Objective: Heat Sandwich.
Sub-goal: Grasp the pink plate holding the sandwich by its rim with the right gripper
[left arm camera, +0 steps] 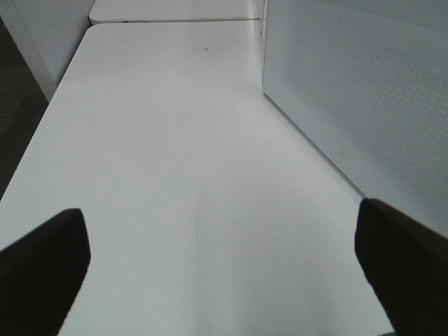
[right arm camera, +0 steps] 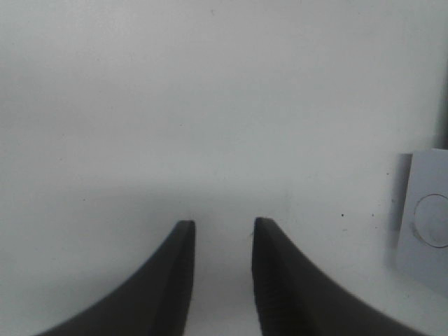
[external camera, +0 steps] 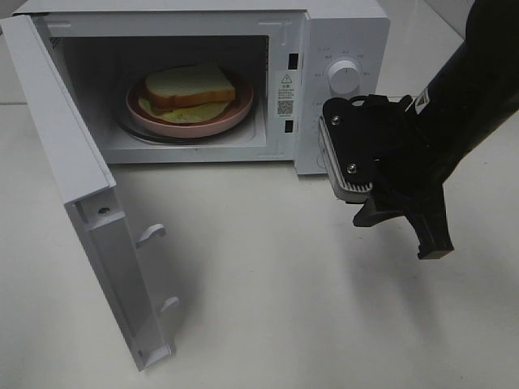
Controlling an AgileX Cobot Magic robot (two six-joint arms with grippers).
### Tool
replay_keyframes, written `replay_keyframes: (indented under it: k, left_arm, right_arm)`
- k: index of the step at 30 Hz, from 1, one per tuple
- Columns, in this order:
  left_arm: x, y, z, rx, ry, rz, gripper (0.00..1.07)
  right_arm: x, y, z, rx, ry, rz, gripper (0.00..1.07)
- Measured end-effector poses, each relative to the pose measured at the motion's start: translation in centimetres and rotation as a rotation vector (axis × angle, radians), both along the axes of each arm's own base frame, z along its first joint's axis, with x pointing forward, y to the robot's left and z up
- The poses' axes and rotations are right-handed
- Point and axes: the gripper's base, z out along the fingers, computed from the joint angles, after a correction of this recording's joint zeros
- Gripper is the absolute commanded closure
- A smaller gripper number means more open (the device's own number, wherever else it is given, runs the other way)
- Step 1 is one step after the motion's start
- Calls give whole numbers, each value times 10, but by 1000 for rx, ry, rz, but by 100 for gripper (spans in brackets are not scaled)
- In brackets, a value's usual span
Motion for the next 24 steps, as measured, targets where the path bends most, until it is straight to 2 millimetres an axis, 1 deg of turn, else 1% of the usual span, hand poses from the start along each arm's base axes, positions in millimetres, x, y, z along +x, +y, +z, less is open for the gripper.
replay_keyframes:
  k: [1, 4, 5, 6, 7, 9, 20, 22, 24]
  left_arm:
    - [0, 0, 0, 0, 0, 0, 9]
    - [0, 0, 0, 0, 0, 0, 9]
    - [0, 0, 0, 0, 0, 0, 9]
    - [0, 0, 0, 0, 0, 0, 9]
    - [0, 0, 0, 0, 0, 0, 9]
    - [0, 0, 0, 0, 0, 0, 9]
    - [0, 0, 0, 0, 0, 0, 9]
    - [0, 0, 0, 0, 0, 0, 9]
    - [0, 0, 0, 0, 0, 0, 9]
  right_arm:
    - [1, 0, 0, 4, -10, -1, 48]
    - [3, 1, 1, 20, -25, -29, 26]
    - [3, 1, 1, 20, -25, -29, 26]
    - [3, 1, 1, 24, -24, -41, 16]
    - [3, 1, 1, 26, -22, -48, 13]
    - [3, 1, 1, 30, -18, -67, 10]
    - [5, -3, 1, -24, -56, -32, 12]
    - [6, -1, 2, -34, -69, -16, 13]
    - [8, 6, 8, -50, -102, 7, 13]
